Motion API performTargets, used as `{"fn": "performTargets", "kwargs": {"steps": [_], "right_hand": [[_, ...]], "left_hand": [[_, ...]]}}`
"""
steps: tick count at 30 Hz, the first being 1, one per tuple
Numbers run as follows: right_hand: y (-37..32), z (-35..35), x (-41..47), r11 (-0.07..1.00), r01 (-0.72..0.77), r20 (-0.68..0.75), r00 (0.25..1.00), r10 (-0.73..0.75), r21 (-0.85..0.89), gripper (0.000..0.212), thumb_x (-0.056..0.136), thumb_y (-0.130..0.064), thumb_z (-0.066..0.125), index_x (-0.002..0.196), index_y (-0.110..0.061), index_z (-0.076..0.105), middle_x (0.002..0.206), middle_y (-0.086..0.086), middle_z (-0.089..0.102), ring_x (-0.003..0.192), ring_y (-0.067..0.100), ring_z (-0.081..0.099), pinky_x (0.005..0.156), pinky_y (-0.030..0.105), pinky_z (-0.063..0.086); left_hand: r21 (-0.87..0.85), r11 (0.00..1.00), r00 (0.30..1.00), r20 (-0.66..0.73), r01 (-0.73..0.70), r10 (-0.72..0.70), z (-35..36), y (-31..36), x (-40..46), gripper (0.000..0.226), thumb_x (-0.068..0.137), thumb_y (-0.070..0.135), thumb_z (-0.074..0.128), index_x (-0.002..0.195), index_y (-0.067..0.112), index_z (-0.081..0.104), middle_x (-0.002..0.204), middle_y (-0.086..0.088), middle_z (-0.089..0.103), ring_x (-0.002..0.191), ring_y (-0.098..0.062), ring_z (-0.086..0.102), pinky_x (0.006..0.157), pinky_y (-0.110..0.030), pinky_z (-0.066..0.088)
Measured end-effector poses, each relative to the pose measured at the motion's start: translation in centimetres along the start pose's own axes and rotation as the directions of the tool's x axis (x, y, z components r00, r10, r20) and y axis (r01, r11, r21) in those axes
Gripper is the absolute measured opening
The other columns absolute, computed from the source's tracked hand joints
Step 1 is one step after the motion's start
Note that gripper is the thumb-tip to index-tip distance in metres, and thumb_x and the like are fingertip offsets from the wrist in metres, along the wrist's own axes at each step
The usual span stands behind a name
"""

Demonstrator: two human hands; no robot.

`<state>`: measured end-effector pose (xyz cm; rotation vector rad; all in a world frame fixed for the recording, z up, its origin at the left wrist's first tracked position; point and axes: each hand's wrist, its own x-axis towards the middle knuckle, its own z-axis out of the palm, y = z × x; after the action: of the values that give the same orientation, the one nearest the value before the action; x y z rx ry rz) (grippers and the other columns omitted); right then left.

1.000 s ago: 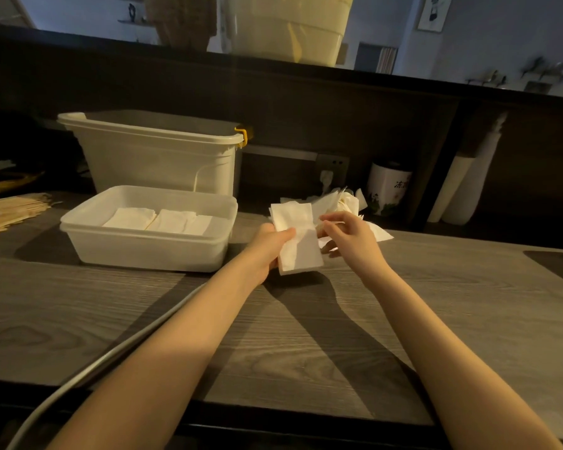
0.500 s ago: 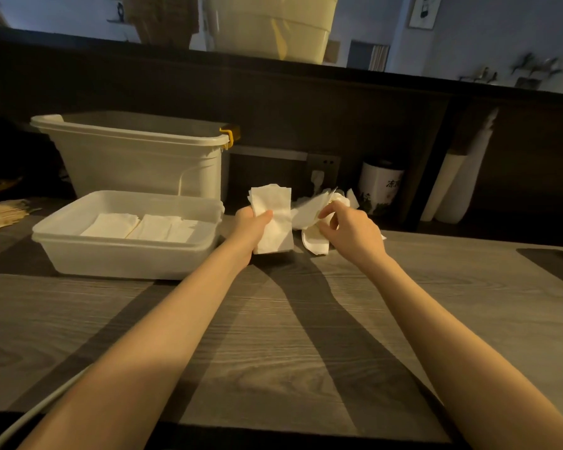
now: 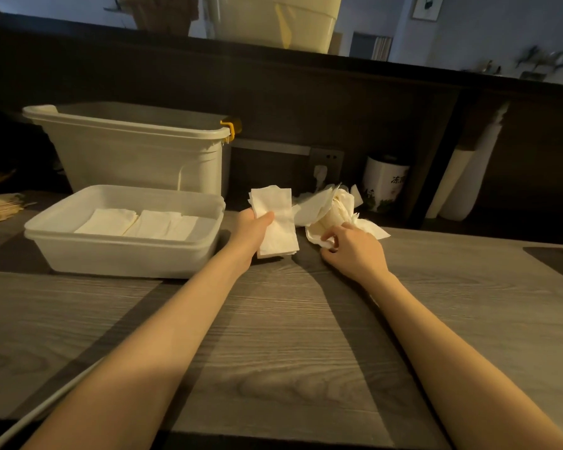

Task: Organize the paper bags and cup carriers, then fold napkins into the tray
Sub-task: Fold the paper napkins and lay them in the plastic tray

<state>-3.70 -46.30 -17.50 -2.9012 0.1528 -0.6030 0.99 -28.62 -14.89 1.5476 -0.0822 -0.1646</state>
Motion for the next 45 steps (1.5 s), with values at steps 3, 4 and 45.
{"fn": "performTargets", "kwargs": {"steps": [3, 4, 45], "right_hand": [[0.2, 0.3, 0.1, 1.0, -0.026, -0.073, 0.997, 0.027, 0.011, 0.022, 0.088, -0.028, 0.058, 0.107, -0.019, 0.065, 0.108, 0.0, 0.059, 0.09, 0.017, 0.057, 0.071, 0.03, 0.046], [0.2, 0.3, 0.1, 0.998, -0.044, -0.104, 0.993, 0.049, 0.051, 0.021, 0.089, -0.028, 0.059, 0.106, -0.018, 0.065, 0.108, 0.0, 0.058, 0.089, 0.016, 0.056, 0.069, 0.028, 0.045], [-3.7, -2.7, -1.1, 0.793, 0.133, -0.218, 0.976, 0.0, 0.594, 0.03, 0.085, -0.021, 0.067, 0.114, -0.015, 0.06, 0.103, -0.011, 0.056, 0.098, 0.005, 0.054, 0.078, 0.018, 0.047]], "left_hand": [[0.01, 1.0, 1.0, 0.009, 0.001, -0.001, -0.1, -0.2, -0.1, 0.036, 0.098, 0.016, 0.045, 0.133, 0.008, 0.043, 0.131, -0.01, 0.053, 0.119, -0.027, 0.052, 0.082, -0.031, 0.044], [0.01, 1.0, 1.0, 0.011, 0.002, -0.002, -0.1, -0.2, -0.2, 0.036, 0.098, 0.016, 0.044, 0.133, 0.008, 0.043, 0.131, -0.011, 0.053, 0.119, -0.027, 0.052, 0.083, -0.031, 0.044], [0.116, 0.993, 0.856, 0.514, -0.004, -0.056, 0.5, 0.3, -3.1, 0.012, 0.091, 0.022, 0.057, 0.103, 0.019, 0.055, 0.095, 0.003, 0.065, 0.083, -0.004, 0.063, 0.059, -0.014, 0.051]]}}
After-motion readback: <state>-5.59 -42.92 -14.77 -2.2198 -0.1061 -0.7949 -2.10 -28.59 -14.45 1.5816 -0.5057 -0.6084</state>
